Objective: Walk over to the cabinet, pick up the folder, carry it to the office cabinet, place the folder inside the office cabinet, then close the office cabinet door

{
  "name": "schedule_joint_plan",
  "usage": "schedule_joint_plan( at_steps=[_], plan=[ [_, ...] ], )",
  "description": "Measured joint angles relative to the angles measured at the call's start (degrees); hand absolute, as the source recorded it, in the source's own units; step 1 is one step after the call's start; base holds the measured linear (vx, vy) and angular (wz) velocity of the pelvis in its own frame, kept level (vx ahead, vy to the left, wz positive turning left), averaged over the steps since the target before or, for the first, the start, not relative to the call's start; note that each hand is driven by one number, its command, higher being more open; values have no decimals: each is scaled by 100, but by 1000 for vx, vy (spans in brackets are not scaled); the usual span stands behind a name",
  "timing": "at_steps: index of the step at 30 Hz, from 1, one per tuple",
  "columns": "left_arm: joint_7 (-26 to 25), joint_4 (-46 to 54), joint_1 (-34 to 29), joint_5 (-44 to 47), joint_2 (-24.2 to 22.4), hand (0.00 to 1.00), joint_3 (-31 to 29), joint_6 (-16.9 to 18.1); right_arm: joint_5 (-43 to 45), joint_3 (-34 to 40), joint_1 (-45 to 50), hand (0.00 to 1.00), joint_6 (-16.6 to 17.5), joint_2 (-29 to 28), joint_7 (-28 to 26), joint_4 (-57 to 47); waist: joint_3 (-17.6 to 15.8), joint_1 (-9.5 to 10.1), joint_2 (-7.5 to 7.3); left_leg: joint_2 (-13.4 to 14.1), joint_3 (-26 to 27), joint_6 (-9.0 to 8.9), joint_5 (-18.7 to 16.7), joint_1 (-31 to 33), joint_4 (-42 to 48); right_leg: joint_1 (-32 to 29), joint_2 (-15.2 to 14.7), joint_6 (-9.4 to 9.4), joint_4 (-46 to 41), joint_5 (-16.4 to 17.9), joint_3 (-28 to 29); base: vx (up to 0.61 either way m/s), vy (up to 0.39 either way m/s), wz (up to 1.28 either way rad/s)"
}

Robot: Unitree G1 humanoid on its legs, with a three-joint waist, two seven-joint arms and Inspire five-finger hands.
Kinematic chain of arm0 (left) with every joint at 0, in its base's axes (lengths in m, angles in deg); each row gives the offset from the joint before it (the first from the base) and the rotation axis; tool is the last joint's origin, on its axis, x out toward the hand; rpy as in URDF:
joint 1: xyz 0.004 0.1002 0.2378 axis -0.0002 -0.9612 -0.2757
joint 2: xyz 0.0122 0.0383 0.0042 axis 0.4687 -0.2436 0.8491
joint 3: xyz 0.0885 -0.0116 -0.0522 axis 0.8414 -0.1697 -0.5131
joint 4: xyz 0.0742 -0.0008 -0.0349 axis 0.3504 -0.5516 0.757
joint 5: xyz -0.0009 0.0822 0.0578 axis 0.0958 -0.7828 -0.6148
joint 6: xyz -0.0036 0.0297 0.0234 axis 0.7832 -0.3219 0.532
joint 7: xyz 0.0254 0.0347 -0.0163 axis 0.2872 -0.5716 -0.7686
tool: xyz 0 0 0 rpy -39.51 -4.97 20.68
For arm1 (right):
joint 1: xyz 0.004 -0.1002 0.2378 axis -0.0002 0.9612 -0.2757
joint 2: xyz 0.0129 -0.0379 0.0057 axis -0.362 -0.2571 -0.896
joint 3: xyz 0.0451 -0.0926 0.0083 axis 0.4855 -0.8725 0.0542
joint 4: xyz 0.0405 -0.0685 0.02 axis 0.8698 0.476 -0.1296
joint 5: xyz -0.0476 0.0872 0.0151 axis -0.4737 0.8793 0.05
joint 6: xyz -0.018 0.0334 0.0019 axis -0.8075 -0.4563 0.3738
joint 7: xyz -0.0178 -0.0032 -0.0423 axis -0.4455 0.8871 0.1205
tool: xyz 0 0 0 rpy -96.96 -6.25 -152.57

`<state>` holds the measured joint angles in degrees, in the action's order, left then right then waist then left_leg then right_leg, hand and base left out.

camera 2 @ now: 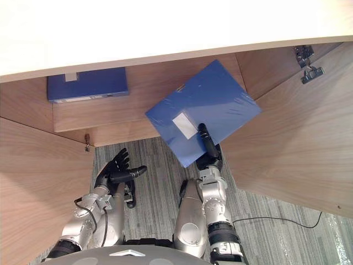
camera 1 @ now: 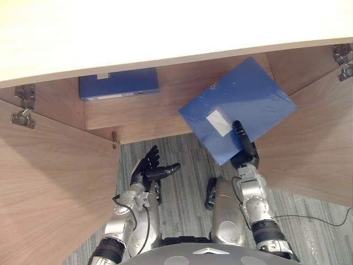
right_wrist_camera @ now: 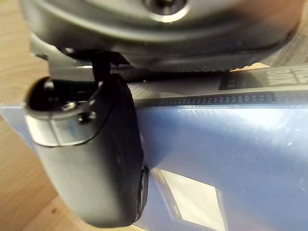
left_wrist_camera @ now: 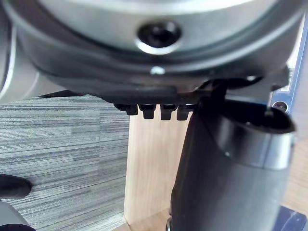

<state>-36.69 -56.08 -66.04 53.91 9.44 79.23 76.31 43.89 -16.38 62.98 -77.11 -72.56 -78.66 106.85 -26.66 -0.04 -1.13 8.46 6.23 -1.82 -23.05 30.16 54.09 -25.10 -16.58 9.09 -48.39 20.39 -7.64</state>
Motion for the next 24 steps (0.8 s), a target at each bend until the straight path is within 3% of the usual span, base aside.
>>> schedule_joint_plan(
  at_steps=[8,16,24],
  plan=[
    [-175,-2,14,-28,-43,100,214,6,949,-520,-151,0,118,-268,-3,184,0,34,0,-21,161,67,121,-73,-195,7,3,36,261,-234,98,-14,28,-6],
    [-337,-3,46,-27,-106,100,334,11,1309,-736,-365,0,427,-427,-3,193,0,85,0,-37,254,100,141,-103,-243,4,0,80,375,-341,180,2,20,-4],
    [-372,-8,152,-28,-114,100,480,43,1451,-986,-567,0,489,-451,4,193,-1,136,-1,-79,387,159,196,-87,-379,-18,1,152,695,-566,274,10,23,-6]
  ],
)
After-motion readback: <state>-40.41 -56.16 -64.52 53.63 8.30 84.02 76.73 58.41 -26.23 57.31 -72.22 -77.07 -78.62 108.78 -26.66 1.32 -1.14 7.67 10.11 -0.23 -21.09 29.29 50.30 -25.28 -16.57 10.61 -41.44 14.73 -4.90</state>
